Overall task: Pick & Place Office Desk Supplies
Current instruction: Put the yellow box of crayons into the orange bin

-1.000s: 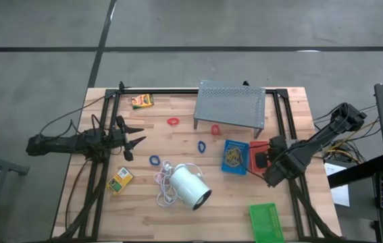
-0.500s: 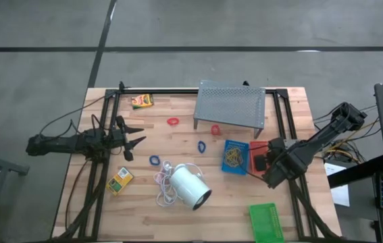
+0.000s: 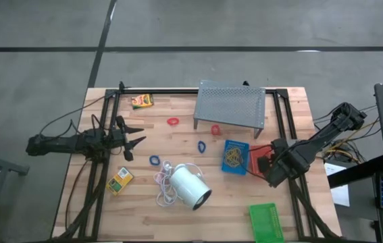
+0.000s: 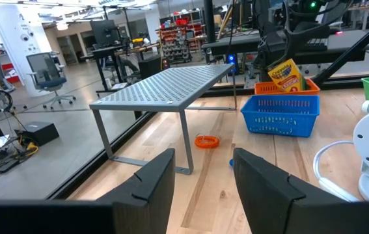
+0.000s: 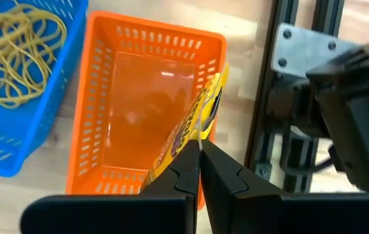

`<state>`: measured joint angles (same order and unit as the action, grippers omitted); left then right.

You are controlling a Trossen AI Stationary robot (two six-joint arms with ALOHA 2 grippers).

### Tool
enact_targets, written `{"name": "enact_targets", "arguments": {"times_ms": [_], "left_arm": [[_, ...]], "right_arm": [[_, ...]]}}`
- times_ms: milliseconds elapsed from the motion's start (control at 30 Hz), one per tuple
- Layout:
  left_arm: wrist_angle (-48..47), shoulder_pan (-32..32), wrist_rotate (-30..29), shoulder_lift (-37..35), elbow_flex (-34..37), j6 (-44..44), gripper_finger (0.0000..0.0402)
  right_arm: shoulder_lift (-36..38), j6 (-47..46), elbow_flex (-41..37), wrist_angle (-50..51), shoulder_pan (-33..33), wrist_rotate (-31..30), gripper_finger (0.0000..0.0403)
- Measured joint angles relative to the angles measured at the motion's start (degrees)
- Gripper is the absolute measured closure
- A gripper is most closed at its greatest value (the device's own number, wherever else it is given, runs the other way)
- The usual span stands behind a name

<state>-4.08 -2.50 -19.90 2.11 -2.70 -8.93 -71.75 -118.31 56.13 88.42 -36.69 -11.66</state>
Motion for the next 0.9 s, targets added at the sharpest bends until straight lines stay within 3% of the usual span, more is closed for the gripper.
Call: {"name": "enact_targets", "arguments": {"times_ms": [200, 467, 900], "left_arm": [[0.0, 0.0, 0.0, 0.0, 0.0, 0.0, 0.0242], [0.0, 0.0, 0.0, 0.0, 0.0, 0.0, 0.0242], [0.0, 0.0, 0.0, 0.0, 0.0, 0.0, 0.0242]], "right_arm": [[-0.4, -0.2, -1.0, -0.7, 0.0, 1.6, 0.0394], [-0.8, 0.0, -4.7, -3.4, 0.0, -6.7, 0.0394], [-0.7, 0.0, -13.1, -17.1, 0.0, -10.8, 0.0394]]}}
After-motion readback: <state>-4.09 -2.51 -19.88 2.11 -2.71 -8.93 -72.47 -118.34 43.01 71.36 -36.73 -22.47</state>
